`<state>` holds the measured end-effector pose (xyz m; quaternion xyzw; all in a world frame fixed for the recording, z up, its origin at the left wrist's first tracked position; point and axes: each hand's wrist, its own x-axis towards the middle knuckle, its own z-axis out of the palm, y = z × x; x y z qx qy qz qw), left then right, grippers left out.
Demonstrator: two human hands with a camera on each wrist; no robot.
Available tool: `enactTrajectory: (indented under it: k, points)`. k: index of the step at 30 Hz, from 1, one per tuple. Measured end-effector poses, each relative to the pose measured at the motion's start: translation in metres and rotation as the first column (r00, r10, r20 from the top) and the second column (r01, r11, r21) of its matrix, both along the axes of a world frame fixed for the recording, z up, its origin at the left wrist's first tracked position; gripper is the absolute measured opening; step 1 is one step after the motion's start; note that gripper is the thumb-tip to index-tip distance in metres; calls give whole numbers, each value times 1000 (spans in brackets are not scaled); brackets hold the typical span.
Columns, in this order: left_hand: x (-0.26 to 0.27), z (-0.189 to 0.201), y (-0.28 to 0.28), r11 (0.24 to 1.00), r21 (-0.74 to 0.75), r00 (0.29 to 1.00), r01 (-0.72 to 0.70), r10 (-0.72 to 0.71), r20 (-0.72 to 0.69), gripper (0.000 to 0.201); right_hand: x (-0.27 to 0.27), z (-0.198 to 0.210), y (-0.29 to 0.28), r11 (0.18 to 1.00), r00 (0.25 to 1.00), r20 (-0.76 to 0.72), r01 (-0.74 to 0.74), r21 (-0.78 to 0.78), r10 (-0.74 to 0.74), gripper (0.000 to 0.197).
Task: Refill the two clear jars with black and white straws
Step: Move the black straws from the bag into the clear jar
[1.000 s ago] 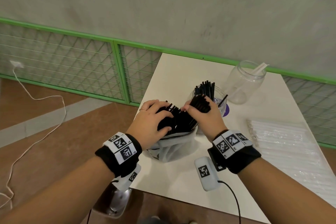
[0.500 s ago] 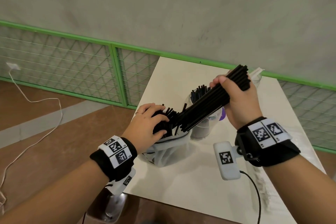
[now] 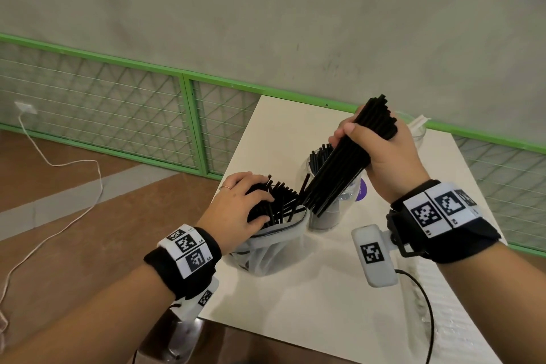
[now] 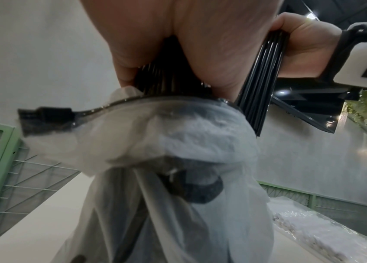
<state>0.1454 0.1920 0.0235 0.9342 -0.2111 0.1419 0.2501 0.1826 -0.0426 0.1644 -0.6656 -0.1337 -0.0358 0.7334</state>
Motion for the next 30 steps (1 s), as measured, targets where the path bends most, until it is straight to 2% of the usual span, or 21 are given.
enactTrajectory:
  k: [2, 6, 12, 17, 20, 23, 27, 30]
  points:
    - [0, 0, 0, 1000, -4, 1000, -2, 2, 2, 33, -2, 5, 1, 999, 999, 16, -31, -32, 31, 9]
    - [-1, 0, 0, 1000, -12, 1000, 3, -3, 10, 33, 0, 20, -5, 1000, 998, 62, 2, -11, -2, 11]
    - [0, -1, 0, 1000, -7, 1000, 15, -14, 19, 33, 17, 37, -30, 980, 968, 157, 183, 81, -194, 16]
    - [-1, -1, -1, 1000, 0, 1000, 16, -16, 19, 32, 45, 2, -34, 945, 944, 140, 314, -95, -300, 5]
    - [-1, -1, -2, 1000, 2, 1000, 12, -12, 13, 32, 56, -27, -27, 929, 946, 80, 324, -181, -314, 7]
    - [-2, 1, -3, 1000, 8, 1000, 3, -3, 14, 31, 64, -60, -20, 935, 952, -37, 291, -202, -304, 9]
    - [-3, 0, -3, 1000, 13, 1000, -1, 1, 3, 30, 61, -90, -16, 929, 943, -113, 281, -242, -315, 38]
    - [-3, 0, -3, 1000, 10, 1000, 3, -3, -4, 30, 61, -98, -26, 861, 927, -8, 346, -374, -376, 52]
